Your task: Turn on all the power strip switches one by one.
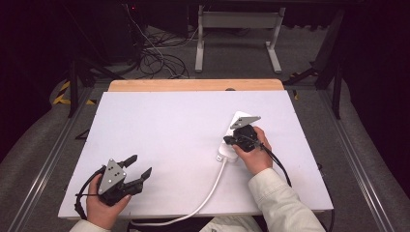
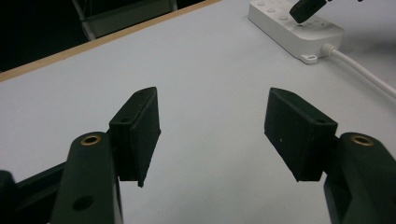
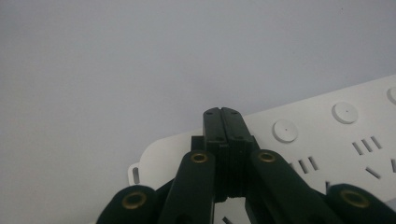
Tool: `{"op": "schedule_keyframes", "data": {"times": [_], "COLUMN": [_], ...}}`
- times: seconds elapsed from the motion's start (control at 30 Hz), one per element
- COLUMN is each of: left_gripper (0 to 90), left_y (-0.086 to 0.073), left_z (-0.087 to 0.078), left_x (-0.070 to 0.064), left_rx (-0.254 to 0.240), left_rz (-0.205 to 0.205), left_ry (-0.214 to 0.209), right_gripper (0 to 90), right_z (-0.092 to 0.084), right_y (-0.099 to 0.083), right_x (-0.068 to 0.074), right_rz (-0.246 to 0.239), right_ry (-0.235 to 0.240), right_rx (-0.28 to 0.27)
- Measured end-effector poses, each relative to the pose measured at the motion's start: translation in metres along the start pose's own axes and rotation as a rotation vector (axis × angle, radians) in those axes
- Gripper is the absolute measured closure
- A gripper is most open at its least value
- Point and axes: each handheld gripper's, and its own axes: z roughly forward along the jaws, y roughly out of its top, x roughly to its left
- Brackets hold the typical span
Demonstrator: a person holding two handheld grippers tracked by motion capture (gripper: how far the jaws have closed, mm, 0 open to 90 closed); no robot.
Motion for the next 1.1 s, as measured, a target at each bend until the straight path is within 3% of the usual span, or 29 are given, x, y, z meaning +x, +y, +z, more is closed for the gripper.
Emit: {"op": "schedule_keyframes", "data": {"times": [0.27,0.57,0.87,1.07,1.1], "left_gripper": [36.0,35.9,35.9,35.9,35.9], "left_y": [-0.0001,-0.0002,-0.0003,-0.0001,-0.0001], "left_z": [-0.0002,-0.0006,-0.0006,-0.001,-0.0011], "left_x": [-0.0003,-0.0004,-0.0004,-0.0002,-0.0001], "left_rx": [0.0,-0.005,-0.005,-0.006,-0.007], "left_rz": [-0.002,-0.006,-0.007,-0.005,-0.004], "left_ry": [-0.001,-0.003,-0.002,-0.003,-0.003], "right_gripper": [90.0,90.0,90.0,90.0,90.0], "right_z": [0.0026,0.0049,0.0061,0.0073,0.0074], "right_y": [-0.0014,-0.0048,-0.0015,-0.0015,0.0006], "right_x": [0.0014,0.0019,0.0059,0.0042,0.0079], "right_rz": [-0.001,0.032,0.019,0.046,0.026], "right_ry": [-0.009,-0.021,-0.046,-0.039,-0.067], "right_rx": [0.004,-0.016,0.017,0.026,0.044]}}
